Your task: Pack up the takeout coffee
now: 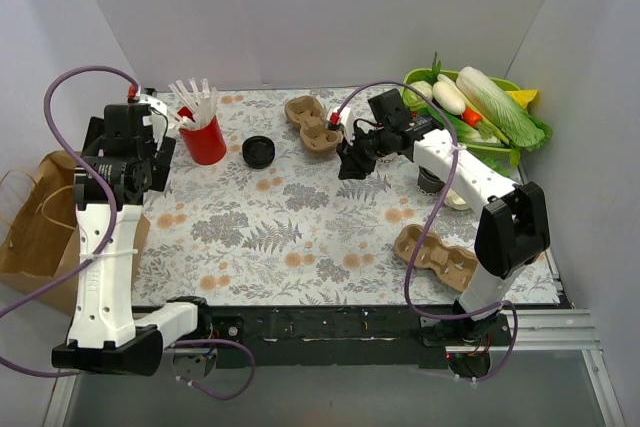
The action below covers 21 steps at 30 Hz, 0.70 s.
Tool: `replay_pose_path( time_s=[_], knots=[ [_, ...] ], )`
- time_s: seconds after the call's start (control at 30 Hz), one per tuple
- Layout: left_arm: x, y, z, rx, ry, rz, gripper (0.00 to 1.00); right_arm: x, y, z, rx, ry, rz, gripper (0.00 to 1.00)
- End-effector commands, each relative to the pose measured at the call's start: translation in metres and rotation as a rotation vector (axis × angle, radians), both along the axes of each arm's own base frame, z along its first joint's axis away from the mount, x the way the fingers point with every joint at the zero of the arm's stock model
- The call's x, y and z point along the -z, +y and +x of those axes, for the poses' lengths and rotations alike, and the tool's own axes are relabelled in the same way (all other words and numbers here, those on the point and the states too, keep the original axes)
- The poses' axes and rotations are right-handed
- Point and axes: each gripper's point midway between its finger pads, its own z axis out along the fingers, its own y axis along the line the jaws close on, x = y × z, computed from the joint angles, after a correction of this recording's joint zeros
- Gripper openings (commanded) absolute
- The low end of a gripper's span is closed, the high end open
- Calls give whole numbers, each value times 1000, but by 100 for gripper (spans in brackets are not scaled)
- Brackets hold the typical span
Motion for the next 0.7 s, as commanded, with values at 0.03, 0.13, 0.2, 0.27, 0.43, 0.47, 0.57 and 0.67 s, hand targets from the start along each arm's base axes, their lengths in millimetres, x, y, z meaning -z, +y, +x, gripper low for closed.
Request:
replay_pose_path(
  time_s=[0.03, 0.13, 0.2, 0.27, 0.43, 0.47, 0.57, 0.67],
  knots=[
    [32, 21, -28, -130, 198, 27, 96, 6, 1, -14, 8, 96, 14, 41],
    [29, 37, -28, -187, 196, 45, 97, 2, 2, -14, 11, 89, 22, 41],
    [22, 47, -23, -203, 187, 67, 98, 0, 1, -17, 10, 86, 29, 41],
    [23, 57, -16, -213, 202, 56, 98, 1, -2, -22, 10, 84, 32, 41],
    [38, 88, -1, -261, 268, -46, 92, 0, -9, -34, 9, 74, 38, 41],
    [43, 86, 3, -245, 278, -72, 88, -2, -11, -37, 6, 65, 40, 41],
    [51, 78, 10, -212, 315, -136, 70, -10, -14, -40, 2, 43, 43, 41],
    [55, 66, 10, -140, 314, -175, 50, -18, -17, -40, 2, 16, 44, 41]
  ],
)
